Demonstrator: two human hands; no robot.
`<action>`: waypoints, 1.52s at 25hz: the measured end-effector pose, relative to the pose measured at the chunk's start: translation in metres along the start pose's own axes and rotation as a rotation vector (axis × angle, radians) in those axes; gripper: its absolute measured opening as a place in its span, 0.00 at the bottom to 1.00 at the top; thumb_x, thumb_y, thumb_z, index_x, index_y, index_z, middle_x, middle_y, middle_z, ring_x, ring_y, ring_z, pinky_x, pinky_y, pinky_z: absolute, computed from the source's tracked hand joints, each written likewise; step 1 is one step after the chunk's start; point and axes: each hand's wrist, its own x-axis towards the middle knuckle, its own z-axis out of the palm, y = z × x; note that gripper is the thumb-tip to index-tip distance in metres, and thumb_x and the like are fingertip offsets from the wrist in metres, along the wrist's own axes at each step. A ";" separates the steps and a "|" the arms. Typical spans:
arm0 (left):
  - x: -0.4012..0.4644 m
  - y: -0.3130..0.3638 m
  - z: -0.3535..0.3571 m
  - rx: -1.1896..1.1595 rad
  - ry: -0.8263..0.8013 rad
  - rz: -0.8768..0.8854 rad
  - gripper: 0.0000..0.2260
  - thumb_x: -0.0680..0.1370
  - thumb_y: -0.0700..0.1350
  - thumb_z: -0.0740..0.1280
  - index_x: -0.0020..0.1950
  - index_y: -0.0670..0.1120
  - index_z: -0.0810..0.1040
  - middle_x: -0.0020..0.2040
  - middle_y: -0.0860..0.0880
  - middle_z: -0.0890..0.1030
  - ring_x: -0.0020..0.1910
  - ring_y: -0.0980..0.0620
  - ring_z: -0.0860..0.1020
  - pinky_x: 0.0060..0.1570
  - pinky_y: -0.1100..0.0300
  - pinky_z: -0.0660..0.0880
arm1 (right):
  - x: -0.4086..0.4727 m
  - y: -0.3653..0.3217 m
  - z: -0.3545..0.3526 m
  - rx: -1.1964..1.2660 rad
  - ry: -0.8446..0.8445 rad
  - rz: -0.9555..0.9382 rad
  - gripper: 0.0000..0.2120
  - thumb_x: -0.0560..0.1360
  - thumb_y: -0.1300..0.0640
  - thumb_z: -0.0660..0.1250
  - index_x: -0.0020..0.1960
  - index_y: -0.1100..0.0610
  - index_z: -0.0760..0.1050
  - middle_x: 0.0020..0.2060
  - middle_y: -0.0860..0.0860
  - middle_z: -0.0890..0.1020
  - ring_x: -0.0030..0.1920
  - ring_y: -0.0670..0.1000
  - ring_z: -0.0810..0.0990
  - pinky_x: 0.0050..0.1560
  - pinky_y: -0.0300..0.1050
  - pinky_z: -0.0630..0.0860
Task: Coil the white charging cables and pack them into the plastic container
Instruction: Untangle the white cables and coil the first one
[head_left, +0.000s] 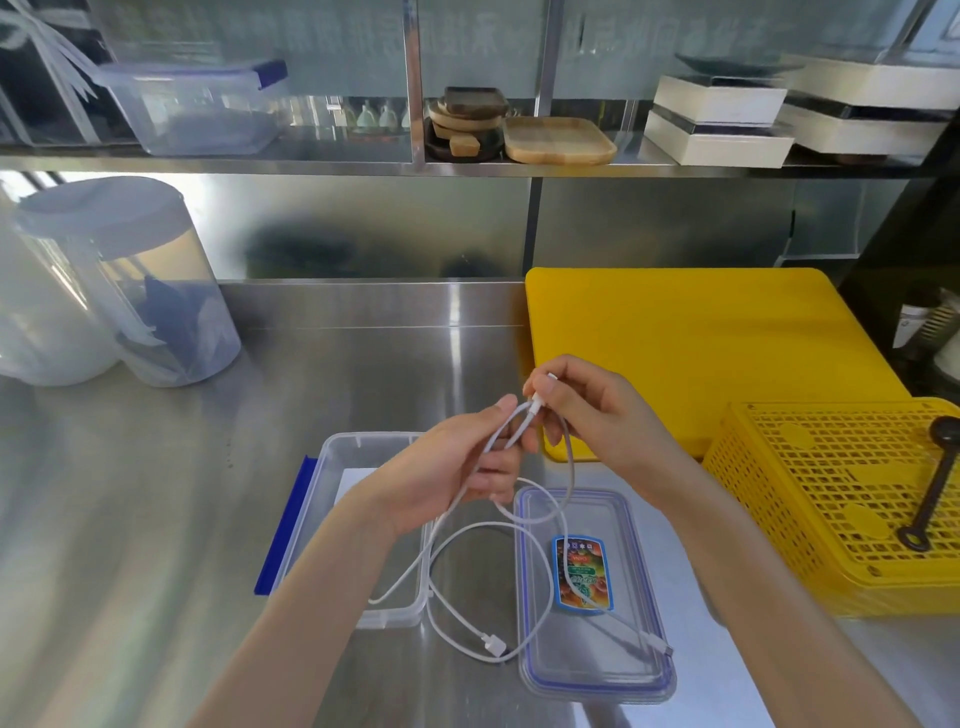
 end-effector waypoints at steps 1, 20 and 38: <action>-0.001 0.000 0.000 -0.009 -0.008 0.012 0.14 0.75 0.53 0.55 0.39 0.45 0.72 0.23 0.56 0.65 0.21 0.60 0.63 0.31 0.67 0.67 | 0.000 0.002 0.001 0.028 0.036 0.007 0.10 0.77 0.60 0.57 0.40 0.53 0.73 0.25 0.42 0.77 0.27 0.41 0.72 0.32 0.31 0.71; 0.014 0.030 -0.013 -0.383 0.372 0.405 0.18 0.81 0.51 0.49 0.33 0.47 0.68 0.18 0.54 0.63 0.16 0.59 0.59 0.16 0.70 0.59 | -0.004 0.044 0.065 0.550 -0.272 0.395 0.23 0.79 0.46 0.43 0.53 0.47 0.77 0.46 0.46 0.84 0.56 0.45 0.79 0.65 0.43 0.65; 0.002 0.019 -0.034 0.338 0.609 0.365 0.15 0.81 0.46 0.50 0.37 0.47 0.68 0.20 0.56 0.64 0.20 0.60 0.59 0.22 0.71 0.59 | -0.006 0.015 -0.038 0.508 -0.052 0.488 0.14 0.78 0.59 0.52 0.43 0.59 0.74 0.23 0.46 0.68 0.21 0.42 0.61 0.17 0.32 0.60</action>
